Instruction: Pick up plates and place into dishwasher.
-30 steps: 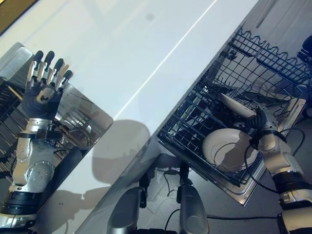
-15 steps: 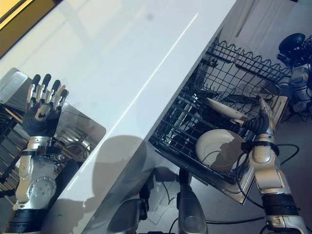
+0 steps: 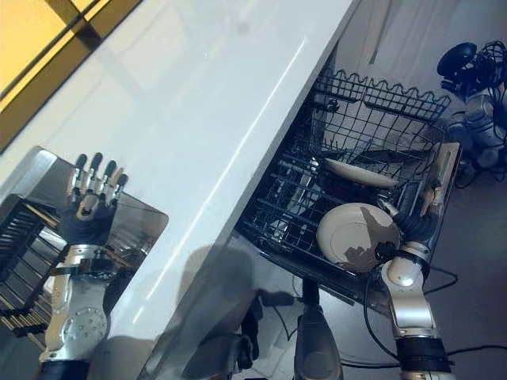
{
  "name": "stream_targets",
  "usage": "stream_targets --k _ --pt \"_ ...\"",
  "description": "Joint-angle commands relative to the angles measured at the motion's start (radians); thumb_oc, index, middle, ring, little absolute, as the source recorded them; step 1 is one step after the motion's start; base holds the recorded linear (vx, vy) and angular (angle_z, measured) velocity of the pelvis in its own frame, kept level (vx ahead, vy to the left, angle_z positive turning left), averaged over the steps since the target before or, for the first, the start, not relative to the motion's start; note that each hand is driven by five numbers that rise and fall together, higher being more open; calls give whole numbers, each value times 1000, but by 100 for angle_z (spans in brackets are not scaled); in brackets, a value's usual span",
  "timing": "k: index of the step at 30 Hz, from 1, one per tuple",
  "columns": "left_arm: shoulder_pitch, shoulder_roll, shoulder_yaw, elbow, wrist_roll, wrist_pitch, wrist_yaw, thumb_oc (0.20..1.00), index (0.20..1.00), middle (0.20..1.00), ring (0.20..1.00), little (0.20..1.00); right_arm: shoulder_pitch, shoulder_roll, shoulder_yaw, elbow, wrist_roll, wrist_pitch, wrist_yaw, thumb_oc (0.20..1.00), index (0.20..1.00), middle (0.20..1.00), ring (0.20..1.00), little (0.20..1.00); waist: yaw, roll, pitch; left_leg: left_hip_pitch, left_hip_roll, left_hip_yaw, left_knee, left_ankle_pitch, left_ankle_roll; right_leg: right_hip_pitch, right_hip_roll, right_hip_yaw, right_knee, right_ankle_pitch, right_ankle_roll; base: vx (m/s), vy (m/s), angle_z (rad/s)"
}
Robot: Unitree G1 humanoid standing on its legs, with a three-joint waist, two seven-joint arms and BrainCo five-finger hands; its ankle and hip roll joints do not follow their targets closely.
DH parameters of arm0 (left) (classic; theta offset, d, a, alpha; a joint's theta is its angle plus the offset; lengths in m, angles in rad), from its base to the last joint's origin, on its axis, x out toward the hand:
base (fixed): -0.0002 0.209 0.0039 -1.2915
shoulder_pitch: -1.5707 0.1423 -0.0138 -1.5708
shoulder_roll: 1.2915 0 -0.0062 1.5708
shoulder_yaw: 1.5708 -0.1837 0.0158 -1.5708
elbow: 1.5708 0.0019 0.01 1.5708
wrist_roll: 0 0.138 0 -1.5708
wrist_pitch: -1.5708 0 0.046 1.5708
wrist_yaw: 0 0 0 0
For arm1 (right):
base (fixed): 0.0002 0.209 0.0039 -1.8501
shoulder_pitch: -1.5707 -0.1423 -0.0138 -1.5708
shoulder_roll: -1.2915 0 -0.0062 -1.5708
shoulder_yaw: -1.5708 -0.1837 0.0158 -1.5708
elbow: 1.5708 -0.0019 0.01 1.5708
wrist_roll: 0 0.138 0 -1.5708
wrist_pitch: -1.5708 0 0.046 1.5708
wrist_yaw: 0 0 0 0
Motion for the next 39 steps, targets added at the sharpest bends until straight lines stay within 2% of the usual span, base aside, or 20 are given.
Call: stream_targets --k 1,9,16,20,21,23,26,30,35,39 --pt "51 -27 -9 -50 -24 -68 7 1000 1000 1000 1000 1000 15 -41 -1 -32 56 -60 -49 1000 1000 1000 1000 1000 -37 -3 -24 -167 -18 -19 244 -63 30 84 -92 6 -61 -34 36 -42 124 -6" --pt "37 -18 -63 -64 -49 -125 46 1000 1000 1000 1000 1000 -28 -51 32 -11 102 -72 -53 1000 1000 1000 1000 1000 -50 34 38 -219 -37 -14 285 -75 36 15 -132 27 -23 -24 54 -92 133 -10" --pt "9 -13 -93 -79 -59 -140 77 1000 1000 1000 1000 1000 -85 -64 66 38 172 -90 -14 1000 1000 1000 1000 1000 -45 51 75 -259 -50 -19 313 -81 38 -30 -149 31 10 -27 59 -61 75 -1" --pt "-2 -14 -112 -83 -55 -149 81 1000 1000 1000 1000 1000 -119 -50 96 104 298 -116 78 1000 1000 1000 1000 1000 -34 60 93 -277 -51 -30 332 -90 37 -42 -154 22 24 -34 58 -36 27 4" --pt "-8 -12 -121 -87 -53 -150 84 1000 1000 1000 1000 1000 -139 -46 118 136 349 -124 143 1000 1000 1000 1000 1000 -26 62 98 -285 -54 -37 337 -92 37 -45 -158 16 25 -34 57 -49 14 5" --pt "-21 -9 -128 -86 -53 -146 85 1000 1000 1000 1000 1000 -178 -40 154 171 358 -123 238 1000 1000 1000 1000 1000 -16 63 105 -293 -59 -47 342 -93 36 -49 -163 6 27 -33 54 -32 13 9" --pt "-43 1 -137 -85 -60 -140 100 1000 1000 1000 1000 1000 -232 -40 205 194 356 -140 323 1000 1000 1000 1000 1000 -3 62 113 -299 -63 -55 341 -89 34 -55 -165 -3 30 -30 51 -9 23 5" --pt "-58 3 -142 -83 -62 -133 109 1000 1000 1000 1000 1000 -277 -24 253 200 339 -161 382 1000 1000 1000 1000 1000 15 53 117 -308 -65 -64 342 -87 33 -59 -166 -14 33 -30 49 -2 20 9" --pt "-74 17 -147 -77 -46 -135 122 1000 1000 1000 1000 1000 -328 11 297 200 342 -188 384 1000 1000 1000 1000 1000 43 28 120 -327 -69 -78 348 -84 39 -63 -166 -38 34 -23 48 -18 -32 7" --pt "-97 38 -151 -69 -33 -134 136 1000 1000 1000 1000 1000 -389 38 321 197 359 -188 370 1000 1000 1000 1000 1000 64 22 126 -356 -80 -91 371 -90 47 -82 -169 -54 55 -21 50 -26 -37 18"
